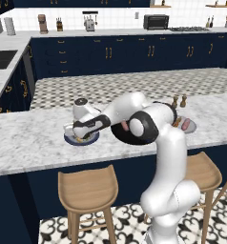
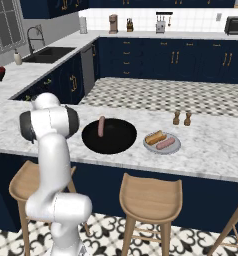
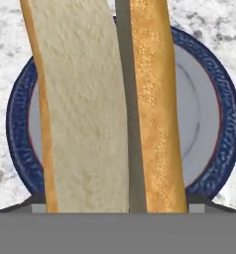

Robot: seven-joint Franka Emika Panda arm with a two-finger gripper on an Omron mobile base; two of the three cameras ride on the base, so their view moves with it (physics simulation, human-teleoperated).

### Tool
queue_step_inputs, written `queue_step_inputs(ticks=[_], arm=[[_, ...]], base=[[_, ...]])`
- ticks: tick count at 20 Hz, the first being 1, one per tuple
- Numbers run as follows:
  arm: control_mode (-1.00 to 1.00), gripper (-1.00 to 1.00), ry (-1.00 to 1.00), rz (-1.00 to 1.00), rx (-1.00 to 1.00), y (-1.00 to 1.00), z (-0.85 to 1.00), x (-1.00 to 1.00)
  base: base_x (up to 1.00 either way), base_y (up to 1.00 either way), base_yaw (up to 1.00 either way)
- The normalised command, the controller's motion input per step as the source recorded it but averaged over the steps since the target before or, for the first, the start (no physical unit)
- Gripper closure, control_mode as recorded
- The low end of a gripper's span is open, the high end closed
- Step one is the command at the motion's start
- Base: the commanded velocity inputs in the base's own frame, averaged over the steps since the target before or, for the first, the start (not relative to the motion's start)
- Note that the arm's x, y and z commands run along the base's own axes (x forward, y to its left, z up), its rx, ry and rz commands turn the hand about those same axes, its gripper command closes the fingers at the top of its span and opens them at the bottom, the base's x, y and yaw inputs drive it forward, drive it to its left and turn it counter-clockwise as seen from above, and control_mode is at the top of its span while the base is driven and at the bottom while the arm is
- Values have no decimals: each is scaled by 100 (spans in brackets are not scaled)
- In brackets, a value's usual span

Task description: Place one bun and one sausage from the bowl on each plate.

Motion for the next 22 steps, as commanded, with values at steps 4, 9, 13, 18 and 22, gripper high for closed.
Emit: queue_step_inputs(ticks=[4,9,13,18,22], arm=[[-100,-100,0,-7,6,0,19,-1],[-100,-100,0,-3,1,0,52,-1],[-100,-100,-7,-2,3,-34,74,-43],[-100,-100,-19,0,12,-100,69,-97],[-100,-100,-4,0,8,-100,11,-47]], base=[[0,0,0],[0,0,0],[0,0,0],[0,0,0],[0,0,0]])
